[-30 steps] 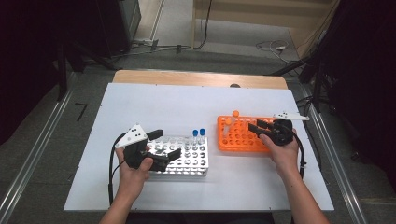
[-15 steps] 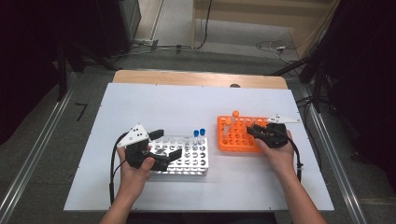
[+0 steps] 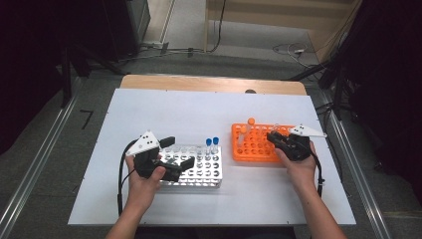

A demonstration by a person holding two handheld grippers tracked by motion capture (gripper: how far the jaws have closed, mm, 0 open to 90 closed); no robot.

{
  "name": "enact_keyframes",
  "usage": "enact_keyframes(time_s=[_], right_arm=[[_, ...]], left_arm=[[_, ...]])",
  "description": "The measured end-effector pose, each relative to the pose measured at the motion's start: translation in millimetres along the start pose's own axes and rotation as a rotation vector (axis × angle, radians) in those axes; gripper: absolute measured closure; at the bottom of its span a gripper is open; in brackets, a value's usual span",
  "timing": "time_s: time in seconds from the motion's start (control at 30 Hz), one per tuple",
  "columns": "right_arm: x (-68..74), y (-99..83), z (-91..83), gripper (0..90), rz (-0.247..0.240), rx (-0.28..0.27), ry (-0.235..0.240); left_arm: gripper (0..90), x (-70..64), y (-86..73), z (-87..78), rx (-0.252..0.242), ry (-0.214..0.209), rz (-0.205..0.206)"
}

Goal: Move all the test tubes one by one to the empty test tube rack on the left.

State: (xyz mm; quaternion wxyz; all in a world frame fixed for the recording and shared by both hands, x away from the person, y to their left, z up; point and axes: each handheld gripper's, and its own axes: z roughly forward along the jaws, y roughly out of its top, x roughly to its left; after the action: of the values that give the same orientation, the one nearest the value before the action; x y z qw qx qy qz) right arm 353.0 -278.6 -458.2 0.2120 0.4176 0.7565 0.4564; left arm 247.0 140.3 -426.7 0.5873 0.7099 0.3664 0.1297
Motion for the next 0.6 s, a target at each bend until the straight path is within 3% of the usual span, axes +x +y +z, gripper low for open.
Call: enact_keyframes(time_s=[0.2,0.6], right_arm=[[3.3,10.7,-18.6,74.0,-0.020,-0.053,0.045],[30.3,20.6,-44.8,73.9,-0.089,-0.064,0.170]], left_arm=[[0.0,-0.8,0.3,-0.2,0.003,0.001,0.007],[0.0,-6.1,2.3,0.4,0.005,-0.005,0.023]])
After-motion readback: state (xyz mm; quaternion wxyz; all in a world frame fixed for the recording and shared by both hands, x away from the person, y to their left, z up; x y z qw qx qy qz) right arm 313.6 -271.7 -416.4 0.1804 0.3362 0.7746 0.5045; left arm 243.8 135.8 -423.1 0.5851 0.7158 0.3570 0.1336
